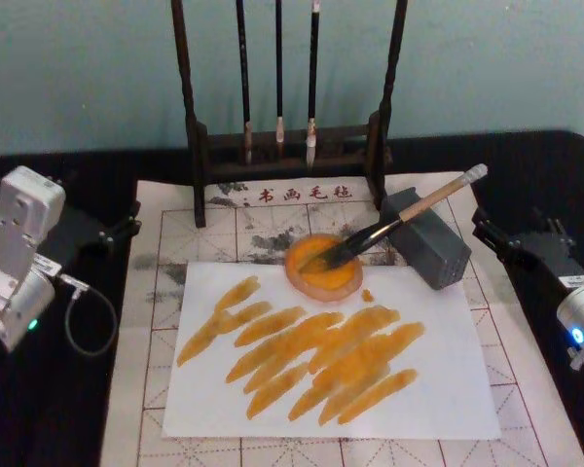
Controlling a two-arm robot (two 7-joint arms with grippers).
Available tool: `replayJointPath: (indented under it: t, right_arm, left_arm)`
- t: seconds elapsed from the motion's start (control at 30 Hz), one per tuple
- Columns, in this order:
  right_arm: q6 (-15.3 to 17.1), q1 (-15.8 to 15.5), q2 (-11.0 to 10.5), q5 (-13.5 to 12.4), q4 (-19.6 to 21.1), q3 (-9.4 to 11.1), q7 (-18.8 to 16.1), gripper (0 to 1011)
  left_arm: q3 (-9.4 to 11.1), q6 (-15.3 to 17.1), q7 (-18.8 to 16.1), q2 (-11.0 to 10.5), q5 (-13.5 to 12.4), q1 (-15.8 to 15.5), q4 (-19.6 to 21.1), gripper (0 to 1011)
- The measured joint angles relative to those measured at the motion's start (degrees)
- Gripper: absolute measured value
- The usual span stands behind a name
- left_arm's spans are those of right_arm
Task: Pick up the brush from the inkstone, write on the paper, then place the brush back to its original position.
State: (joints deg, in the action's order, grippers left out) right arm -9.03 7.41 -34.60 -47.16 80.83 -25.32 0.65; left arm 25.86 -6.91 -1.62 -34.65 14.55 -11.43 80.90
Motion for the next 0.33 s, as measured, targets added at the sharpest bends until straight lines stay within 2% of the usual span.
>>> replayJointPath:
  t: [0.33]
  right_arm:
    - [0.0,0.0,0.0,0.0,0.0,0.0,0.0,1000]
  left_arm:
    - [0.0,0.0,0.0,0.0,0.0,0.0,0.0,1001]
